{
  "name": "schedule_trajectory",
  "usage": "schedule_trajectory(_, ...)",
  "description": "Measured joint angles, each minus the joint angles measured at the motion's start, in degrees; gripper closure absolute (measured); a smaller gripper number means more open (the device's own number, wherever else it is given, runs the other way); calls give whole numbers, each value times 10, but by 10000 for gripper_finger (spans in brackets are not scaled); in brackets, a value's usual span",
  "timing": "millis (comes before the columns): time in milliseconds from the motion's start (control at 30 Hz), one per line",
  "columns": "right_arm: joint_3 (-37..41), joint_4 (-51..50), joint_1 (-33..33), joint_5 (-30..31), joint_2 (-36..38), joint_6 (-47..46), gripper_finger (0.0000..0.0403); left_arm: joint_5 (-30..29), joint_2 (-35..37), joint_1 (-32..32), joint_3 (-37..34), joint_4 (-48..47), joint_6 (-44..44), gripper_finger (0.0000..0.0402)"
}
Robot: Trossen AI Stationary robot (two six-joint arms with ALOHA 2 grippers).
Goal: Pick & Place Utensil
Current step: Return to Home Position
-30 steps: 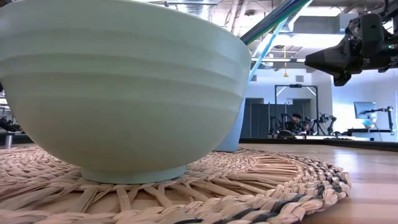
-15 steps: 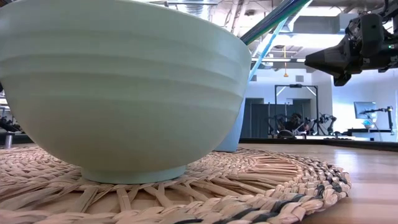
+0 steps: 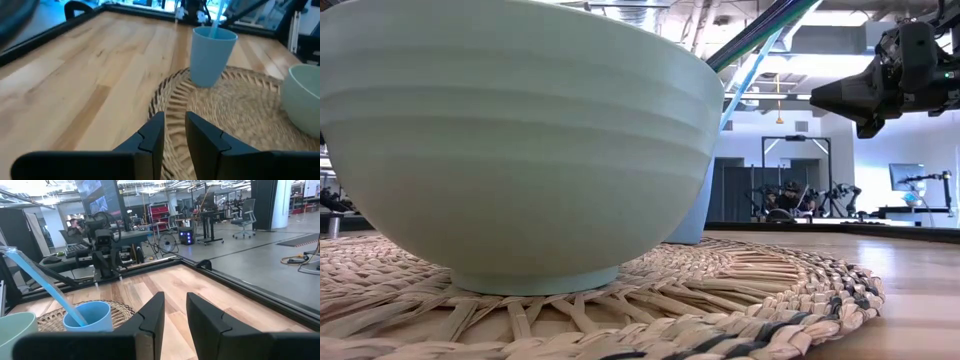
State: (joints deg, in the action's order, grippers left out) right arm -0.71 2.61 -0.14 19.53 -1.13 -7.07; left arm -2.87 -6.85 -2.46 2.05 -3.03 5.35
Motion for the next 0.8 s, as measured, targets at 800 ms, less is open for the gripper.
schedule_trajectory(800, 0, 0, 0, 0, 0, 0, 328, 78, 64, 0, -17, 48, -39, 323)
